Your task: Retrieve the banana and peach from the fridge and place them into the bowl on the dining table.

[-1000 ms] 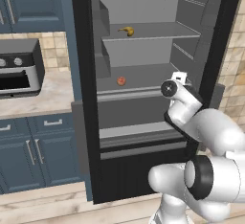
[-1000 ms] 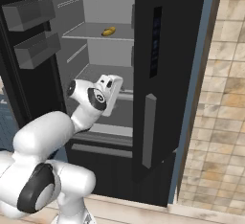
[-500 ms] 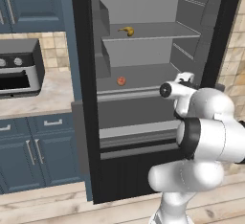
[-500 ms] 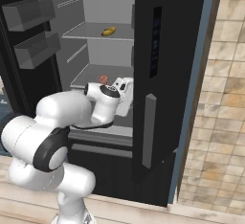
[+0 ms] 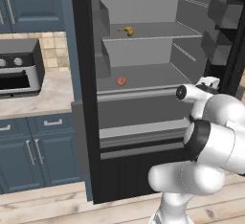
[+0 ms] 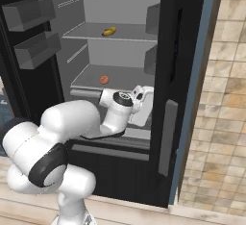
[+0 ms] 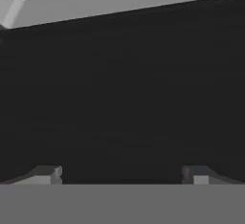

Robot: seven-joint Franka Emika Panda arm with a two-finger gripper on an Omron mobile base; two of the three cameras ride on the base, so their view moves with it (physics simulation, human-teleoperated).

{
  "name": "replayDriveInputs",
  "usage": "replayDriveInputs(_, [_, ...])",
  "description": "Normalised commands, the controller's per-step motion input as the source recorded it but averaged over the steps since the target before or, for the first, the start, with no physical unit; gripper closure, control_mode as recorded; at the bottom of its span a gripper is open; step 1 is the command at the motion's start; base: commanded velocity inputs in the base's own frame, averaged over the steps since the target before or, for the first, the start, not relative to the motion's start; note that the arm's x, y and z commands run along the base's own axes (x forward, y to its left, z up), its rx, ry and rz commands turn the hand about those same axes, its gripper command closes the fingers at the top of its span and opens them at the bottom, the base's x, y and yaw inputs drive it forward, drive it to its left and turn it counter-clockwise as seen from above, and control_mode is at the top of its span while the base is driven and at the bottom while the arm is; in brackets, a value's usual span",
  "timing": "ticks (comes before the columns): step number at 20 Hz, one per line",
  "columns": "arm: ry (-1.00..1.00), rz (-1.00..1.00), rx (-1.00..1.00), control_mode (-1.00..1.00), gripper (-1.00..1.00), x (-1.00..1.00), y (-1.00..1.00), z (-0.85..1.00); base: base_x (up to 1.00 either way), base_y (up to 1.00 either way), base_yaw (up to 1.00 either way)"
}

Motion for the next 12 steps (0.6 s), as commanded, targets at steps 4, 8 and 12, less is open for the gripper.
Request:
replayDriveInputs(4, [-0.10,-0.17,0.00,-1.00,-1.00,-1.00,-0.83,0.79,0.00,0.00,0.00])
replayDriveInputs(8, [-0.01,-0.12,0.00,-1.00,-1.00,-0.48,-0.58,0.47,0.00,0.00,0.00])
replayDriveInputs(12, [0.00,-0.01,0.00,-1.00,-1.00,-0.67,0.28,0.19,0.00,0.00,0.00])
